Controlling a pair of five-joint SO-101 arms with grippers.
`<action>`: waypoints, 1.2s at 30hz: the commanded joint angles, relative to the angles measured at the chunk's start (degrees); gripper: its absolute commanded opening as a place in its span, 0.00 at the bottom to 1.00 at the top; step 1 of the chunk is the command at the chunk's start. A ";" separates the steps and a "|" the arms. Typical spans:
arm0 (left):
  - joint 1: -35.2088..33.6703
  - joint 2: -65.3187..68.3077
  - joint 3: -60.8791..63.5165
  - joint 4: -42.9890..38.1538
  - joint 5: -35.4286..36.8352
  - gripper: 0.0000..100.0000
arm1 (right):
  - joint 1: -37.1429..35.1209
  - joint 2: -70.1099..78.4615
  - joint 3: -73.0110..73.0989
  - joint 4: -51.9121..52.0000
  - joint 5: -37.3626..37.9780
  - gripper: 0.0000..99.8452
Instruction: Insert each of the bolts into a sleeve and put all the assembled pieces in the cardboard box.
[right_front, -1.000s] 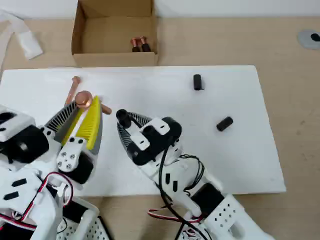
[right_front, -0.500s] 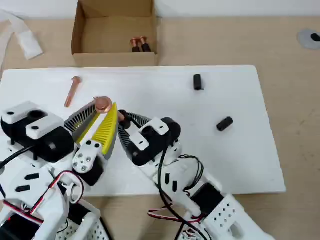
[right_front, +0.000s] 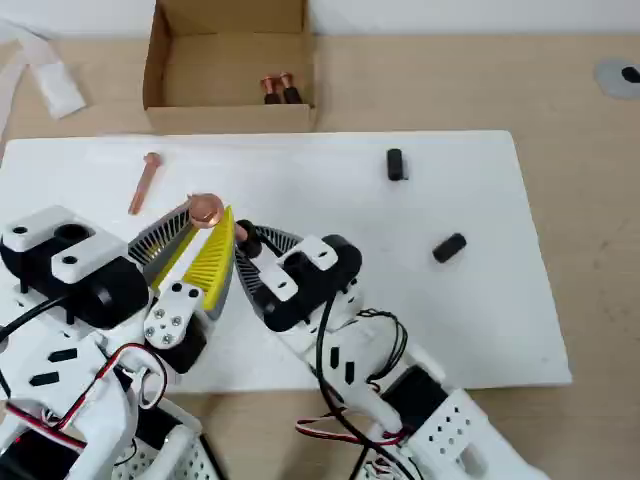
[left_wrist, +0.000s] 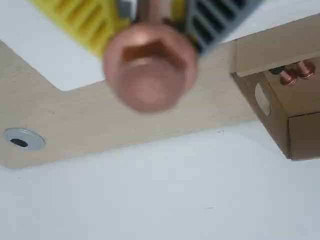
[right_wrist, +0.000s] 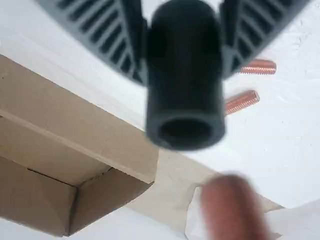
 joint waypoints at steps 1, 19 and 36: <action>0.35 0.04 -0.09 -1.14 -0.35 0.00 | -0.75 -0.66 -0.48 -1.41 0.18 0.01; -7.74 -0.04 4.84 -6.86 -2.11 0.01 | -0.66 -1.01 -0.75 -1.32 0.18 0.01; -2.99 0.04 7.82 -8.00 0.00 0.00 | -0.66 -1.10 -0.57 -1.32 0.18 0.01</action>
